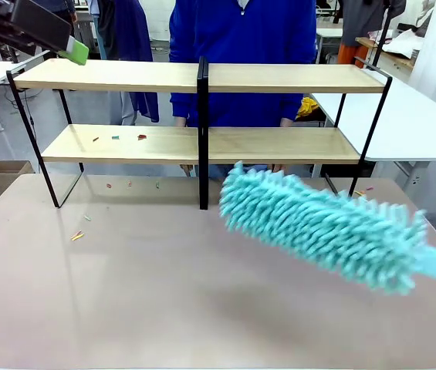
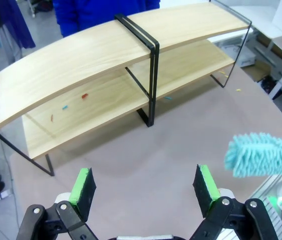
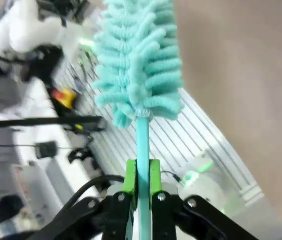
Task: Clean the shelves.
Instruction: Clean another randomly selected level of the Shelf with the Duster.
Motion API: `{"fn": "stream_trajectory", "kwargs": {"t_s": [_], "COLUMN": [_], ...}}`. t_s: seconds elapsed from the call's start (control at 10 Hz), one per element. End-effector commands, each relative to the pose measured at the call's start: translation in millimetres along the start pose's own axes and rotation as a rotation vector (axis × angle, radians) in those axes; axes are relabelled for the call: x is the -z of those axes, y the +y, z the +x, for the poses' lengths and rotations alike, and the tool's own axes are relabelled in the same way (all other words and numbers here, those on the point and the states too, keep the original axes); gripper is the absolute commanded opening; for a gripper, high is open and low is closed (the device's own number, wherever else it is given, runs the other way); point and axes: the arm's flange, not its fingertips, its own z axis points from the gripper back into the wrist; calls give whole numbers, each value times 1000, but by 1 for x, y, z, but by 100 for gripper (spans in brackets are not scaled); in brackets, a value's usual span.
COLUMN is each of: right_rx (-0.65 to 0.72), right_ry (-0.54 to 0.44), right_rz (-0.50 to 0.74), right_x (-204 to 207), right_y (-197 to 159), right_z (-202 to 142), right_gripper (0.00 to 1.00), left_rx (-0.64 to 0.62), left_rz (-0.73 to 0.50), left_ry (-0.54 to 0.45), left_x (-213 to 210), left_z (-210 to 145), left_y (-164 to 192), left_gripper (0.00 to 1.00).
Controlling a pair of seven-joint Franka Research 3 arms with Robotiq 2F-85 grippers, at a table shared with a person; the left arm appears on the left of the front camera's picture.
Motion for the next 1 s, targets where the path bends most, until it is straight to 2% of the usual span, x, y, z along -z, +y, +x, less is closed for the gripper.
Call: {"fn": "stream_trajectory", "kwargs": {"t_s": [0.0, 0.1, 0.2, 0.3, 0.4, 0.5, 0.7, 0.8, 0.9], "right_rx": [57, 57, -3, 19, -28, 3, 23, 30, 35], "right_ry": [-35, -35, 8, -96, -115, -194, -255, -211, -179], "right_rz": [51, 51, -13, -25, -3, -7, -51, -100, -101], "right_x": [-19, -19, 2, 9, 26, 49, 84, 99, 104], "right_y": [-18, -18, 5, 7, 6, 9, 25, 28, 26], "right_z": [-15, -15, 3, 13, 46, 98, 173, 195, 201], "right_gripper": [12, 12, 12, 12, 12, 12, 12, 12, 12], "left_rx": [-1, -1, -1, -1, -1, -1, -1, -1, -1], "left_rz": [-12, -12, -12, -12, -12, -12, -12, -12, -12], "left_ry": [-9, -9, -9, -9, -9, -9, -9, -9, -9], "left_x": [0, 0, 0, 0, 0, 0, 0, 0, 0], "left_z": [0, 0, 0, 0, 0, 0, 0, 0, 0], "left_y": [1, 1, 1, 1, 1, 1, 1, 1, 1], "left_gripper": [100, 100, 100, 100, 100, 100, 100, 100, 100]}}
